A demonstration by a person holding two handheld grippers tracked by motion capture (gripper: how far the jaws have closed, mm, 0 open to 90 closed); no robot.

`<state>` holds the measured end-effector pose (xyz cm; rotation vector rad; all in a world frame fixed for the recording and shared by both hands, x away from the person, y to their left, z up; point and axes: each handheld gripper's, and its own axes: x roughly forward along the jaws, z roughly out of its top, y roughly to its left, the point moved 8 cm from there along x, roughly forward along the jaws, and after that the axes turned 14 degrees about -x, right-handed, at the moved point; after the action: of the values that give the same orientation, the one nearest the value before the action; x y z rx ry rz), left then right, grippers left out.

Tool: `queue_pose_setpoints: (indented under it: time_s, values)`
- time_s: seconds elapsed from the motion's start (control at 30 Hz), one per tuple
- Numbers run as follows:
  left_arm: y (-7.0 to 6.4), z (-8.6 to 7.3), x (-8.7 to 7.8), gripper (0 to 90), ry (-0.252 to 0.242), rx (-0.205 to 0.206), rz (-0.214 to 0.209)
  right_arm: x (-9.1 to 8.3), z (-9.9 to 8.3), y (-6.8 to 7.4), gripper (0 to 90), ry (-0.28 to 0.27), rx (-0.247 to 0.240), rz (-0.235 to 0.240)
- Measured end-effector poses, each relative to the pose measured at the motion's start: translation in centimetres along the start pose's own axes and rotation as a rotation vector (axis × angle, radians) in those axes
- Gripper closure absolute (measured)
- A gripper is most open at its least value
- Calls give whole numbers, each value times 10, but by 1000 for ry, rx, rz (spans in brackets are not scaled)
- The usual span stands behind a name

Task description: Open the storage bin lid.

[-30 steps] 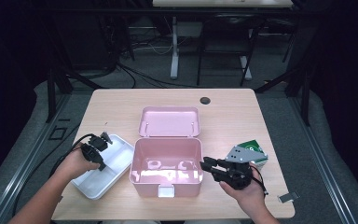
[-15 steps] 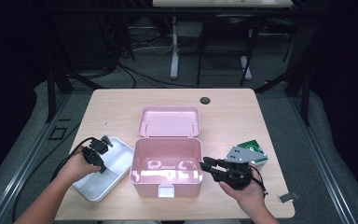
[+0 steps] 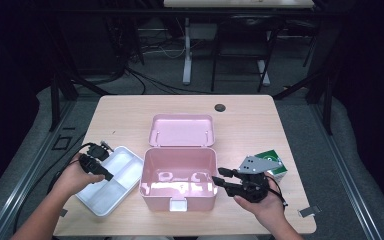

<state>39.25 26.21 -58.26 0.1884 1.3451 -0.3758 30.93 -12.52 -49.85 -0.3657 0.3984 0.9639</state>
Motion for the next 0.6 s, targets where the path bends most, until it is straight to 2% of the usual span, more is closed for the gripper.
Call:
queue_pose_setpoints:
  time_s: [0.07,0.1,0.17,0.2,0.23,0.33,0.37,0.47,0.53,0.6]
  values:
    - [0,1,-3,636,-18,3,3,1,1,0,612,1,-2,-3]
    - [-1,3,-8,626,-65,0,1,2,1,0,586,4,-11,5]
    - [-5,6,-13,614,-105,-4,-24,3,1,-1,575,20,-21,-7]
    - [-5,6,-13,606,-105,-4,-24,3,1,-1,575,20,-21,-7]
    - [-10,9,-18,602,-154,-14,-61,4,1,-2,549,35,-22,-7]
    - [-17,13,-28,582,-229,-24,-102,5,-2,-7,527,65,-29,-27]
    - [-17,13,-28,570,-229,-24,-102,5,-2,-7,527,65,-29,-27]
    - [-18,16,-36,563,-300,-27,-106,5,-3,-12,495,69,-20,-45]
    - [-18,16,-40,559,-337,-48,-121,3,-4,-16,482,78,-23,-62]
    - [-19,16,-42,559,-366,-67,-131,2,-6,-20,474,98,-18,-49]
